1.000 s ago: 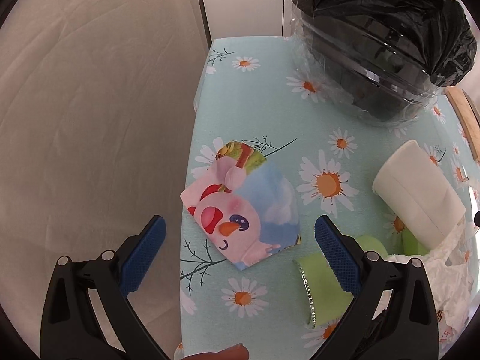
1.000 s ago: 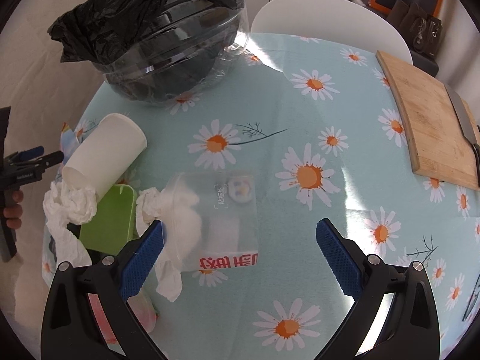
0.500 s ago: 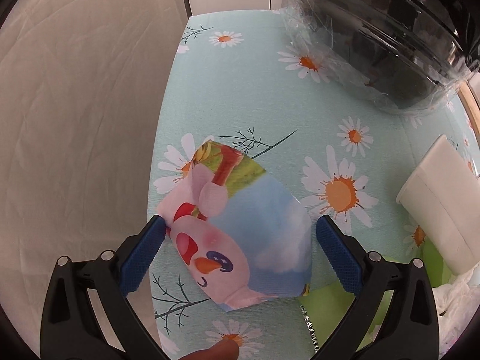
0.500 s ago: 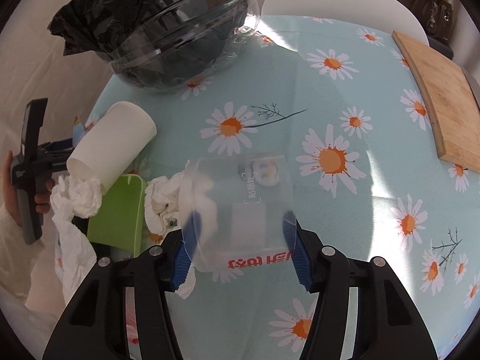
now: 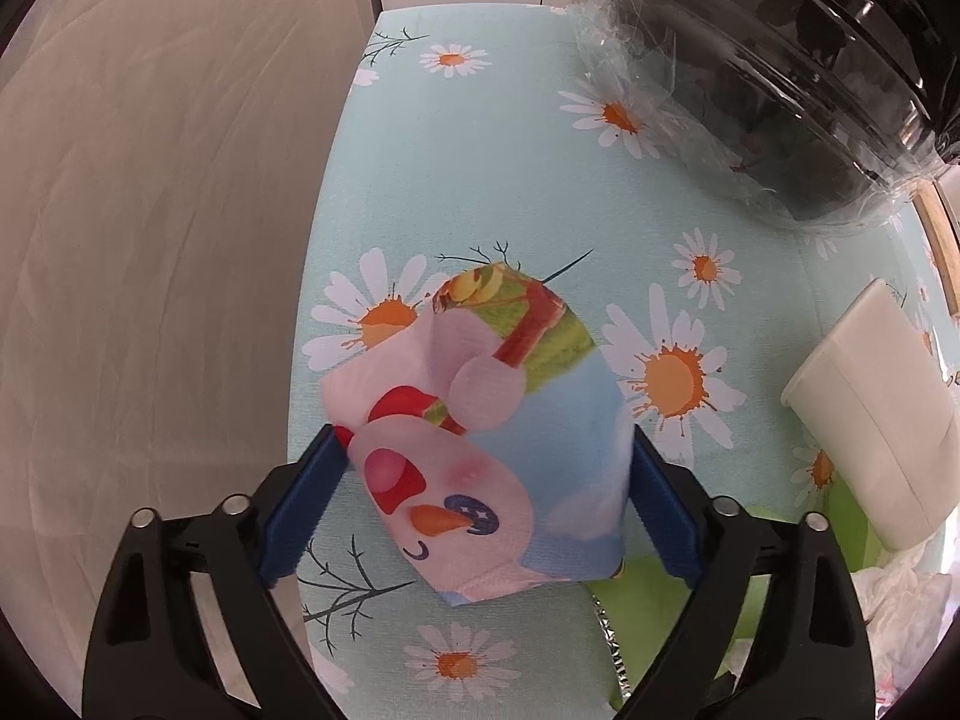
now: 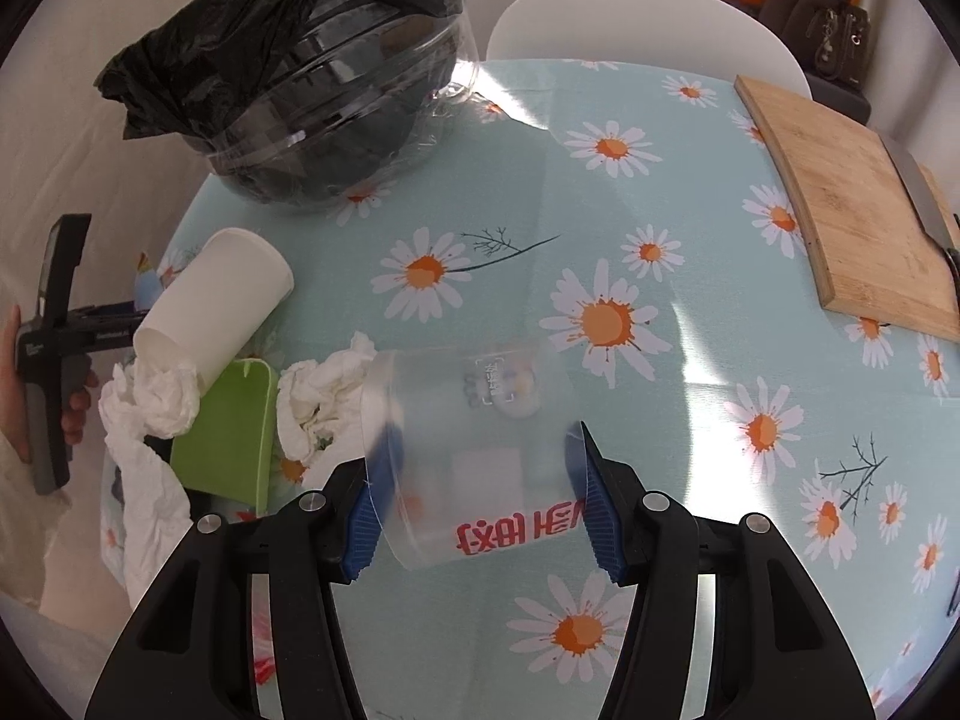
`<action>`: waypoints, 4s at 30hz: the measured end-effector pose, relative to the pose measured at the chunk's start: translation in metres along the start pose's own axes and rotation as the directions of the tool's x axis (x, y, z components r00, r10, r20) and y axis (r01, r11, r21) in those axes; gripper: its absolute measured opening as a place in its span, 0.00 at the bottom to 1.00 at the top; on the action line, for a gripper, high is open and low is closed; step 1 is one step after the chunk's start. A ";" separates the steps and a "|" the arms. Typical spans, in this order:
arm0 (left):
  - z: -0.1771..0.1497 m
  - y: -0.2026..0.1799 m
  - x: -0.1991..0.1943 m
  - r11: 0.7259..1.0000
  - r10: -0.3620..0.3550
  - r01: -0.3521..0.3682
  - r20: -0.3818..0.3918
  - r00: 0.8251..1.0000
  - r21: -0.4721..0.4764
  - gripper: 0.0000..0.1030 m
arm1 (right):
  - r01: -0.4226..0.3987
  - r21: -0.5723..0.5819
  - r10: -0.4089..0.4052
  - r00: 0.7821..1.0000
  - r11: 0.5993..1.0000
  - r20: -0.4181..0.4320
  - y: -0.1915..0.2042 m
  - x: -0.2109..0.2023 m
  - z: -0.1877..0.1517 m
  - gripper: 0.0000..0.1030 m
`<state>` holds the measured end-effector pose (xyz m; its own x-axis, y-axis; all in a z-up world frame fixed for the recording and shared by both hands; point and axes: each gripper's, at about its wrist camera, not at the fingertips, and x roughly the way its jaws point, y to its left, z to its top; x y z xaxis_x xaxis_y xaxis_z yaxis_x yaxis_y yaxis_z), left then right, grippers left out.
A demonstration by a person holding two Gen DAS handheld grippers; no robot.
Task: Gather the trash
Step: 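Carry the mask and clear cup over the black bin and open both tools, then move both tools back from the bin toward the remaining trash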
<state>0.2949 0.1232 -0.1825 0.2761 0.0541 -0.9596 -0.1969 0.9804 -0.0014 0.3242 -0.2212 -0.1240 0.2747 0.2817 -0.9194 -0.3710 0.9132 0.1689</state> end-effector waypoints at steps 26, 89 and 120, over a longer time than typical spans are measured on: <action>-0.001 -0.025 -0.129 0.988 0.043 -0.063 0.145 0.988 0.138 0.59 | 0.052 0.102 -0.074 0.972 0.993 0.223 -0.058 -0.087 -0.010 0.50; 0.176 -0.077 -0.173 0.948 -0.169 0.029 0.424 0.890 0.318 0.94 | 0.017 -0.270 0.090 0.922 0.963 0.378 0.079 -0.053 0.238 0.60; 0.079 -0.056 -0.204 0.973 -0.102 0.009 0.394 0.913 0.229 0.94 | 0.056 -0.237 0.049 0.908 0.970 0.415 0.080 -0.119 0.155 0.84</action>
<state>0.3242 0.0718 0.0358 0.6429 0.0244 -0.7656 0.0268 0.9982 0.0543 0.3989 -0.1358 0.0541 0.5997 0.4229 -0.6793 -0.5547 0.8316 0.0279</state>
